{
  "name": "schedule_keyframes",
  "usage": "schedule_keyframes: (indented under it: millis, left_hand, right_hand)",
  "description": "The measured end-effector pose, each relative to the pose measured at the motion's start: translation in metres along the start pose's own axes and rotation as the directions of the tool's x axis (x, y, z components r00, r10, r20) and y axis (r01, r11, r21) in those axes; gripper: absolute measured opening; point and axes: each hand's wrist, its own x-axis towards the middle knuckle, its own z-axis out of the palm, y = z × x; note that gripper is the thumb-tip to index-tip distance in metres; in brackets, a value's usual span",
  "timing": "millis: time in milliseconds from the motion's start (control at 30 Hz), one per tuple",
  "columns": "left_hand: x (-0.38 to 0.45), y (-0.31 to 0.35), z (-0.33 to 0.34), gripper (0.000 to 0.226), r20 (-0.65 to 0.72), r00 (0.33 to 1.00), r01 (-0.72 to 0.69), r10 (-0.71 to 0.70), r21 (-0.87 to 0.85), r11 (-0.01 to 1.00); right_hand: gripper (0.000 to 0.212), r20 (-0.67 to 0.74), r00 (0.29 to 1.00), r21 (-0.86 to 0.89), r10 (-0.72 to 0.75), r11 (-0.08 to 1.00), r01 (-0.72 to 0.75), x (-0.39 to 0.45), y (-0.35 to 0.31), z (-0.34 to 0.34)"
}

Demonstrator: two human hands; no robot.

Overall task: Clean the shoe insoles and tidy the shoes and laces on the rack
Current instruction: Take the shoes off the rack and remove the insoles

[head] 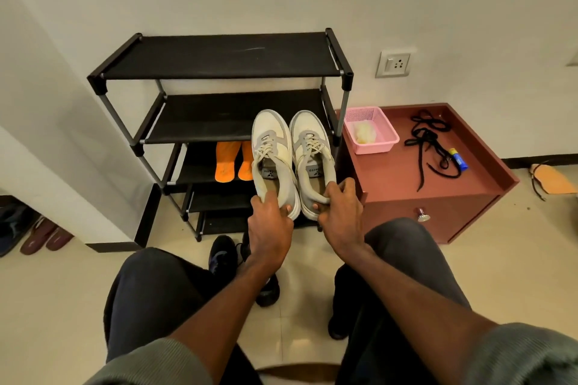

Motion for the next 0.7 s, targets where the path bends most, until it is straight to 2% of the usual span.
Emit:
schedule_keyframes:
  millis: [200,367,500,700]
  left_hand:
    - [-0.067,-0.026,0.002,0.024,0.083,0.994,0.058,-0.064,0.07,0.996]
    - [-0.065,-0.052,0.023,0.033,0.224,0.969,0.069,-0.106,0.166,0.984]
    - [-0.049,-0.067,0.055,0.036,0.356,0.912,0.124,-0.202,0.229,0.965]
    - [-0.012,-0.108,0.132,0.039,0.483,0.818,0.165,-0.313,0.324,0.931]
  right_hand:
    - [0.028,0.152,0.988,-0.051,0.007,0.999,0.001,-0.063,0.007,-0.004]
    - [0.037,0.367,0.924,-0.178,0.105,0.983,-0.041,-0.07,0.006,0.001]
    - [0.04,0.455,0.861,-0.244,0.226,0.962,-0.123,-0.065,0.022,0.029]
    - [0.034,0.502,0.769,-0.363,0.395,0.903,-0.227,-0.036,0.061,0.105]
